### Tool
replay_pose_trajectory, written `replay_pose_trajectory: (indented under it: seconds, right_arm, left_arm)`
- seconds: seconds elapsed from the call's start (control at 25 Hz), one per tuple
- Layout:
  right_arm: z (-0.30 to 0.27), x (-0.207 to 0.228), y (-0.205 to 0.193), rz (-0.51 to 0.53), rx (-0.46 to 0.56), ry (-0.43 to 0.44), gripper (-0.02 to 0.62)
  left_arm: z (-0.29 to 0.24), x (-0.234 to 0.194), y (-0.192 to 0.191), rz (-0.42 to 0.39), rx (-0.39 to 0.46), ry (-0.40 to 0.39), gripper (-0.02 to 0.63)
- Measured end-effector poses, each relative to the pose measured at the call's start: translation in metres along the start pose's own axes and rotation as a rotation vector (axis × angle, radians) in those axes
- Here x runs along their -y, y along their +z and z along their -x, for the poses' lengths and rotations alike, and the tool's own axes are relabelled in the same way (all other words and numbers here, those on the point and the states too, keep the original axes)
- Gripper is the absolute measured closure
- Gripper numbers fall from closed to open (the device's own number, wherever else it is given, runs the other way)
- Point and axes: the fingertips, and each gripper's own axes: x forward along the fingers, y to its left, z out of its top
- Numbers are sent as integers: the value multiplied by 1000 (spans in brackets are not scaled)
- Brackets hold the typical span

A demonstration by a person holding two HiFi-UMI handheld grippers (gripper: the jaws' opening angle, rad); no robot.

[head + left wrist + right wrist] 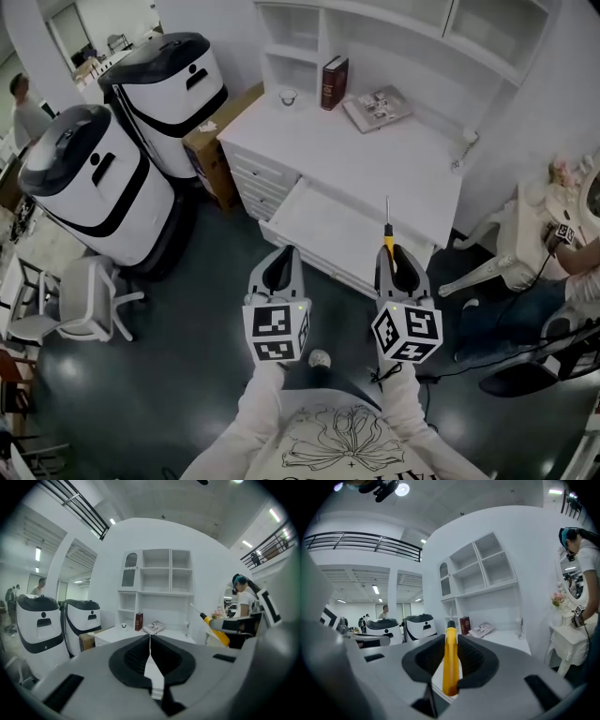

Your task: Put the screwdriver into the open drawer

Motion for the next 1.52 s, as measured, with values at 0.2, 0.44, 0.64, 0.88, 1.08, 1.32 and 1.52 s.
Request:
replay_pose_trajectory:
  seconds: [0.2, 0.44, 0.64, 0.88, 1.08, 1.32, 1.52]
  right_arm:
    - [-22, 15, -12, -20, -37, 9, 517]
    - [-46, 18, -20, -30, -60, 29, 517]
    - [-77, 18, -20, -32, -69, 33, 517]
    - [-125, 22, -19, -23, -75, 37, 517]
    - [-170, 24, -19, -2, -96, 50, 517]
    - [-223, 22, -26, 2, -133, 65, 517]
    - [-263, 25, -35, 1, -172, 70, 517]
  left_arm:
    - [-21, -1, -6, 4, -29, 17, 598]
    - [-43, -10, -12, 6, -52, 31, 598]
    - [-72, -24, -7, 8, -57, 27, 598]
    - [-120, -36, -3, 8, -61, 0, 598]
    - [-166, -51, 0, 14, -82, -15, 598]
    - [-218, -71, -1, 19, -117, -34, 598]
    - [-256, -86, -6, 27, -147, -43, 598]
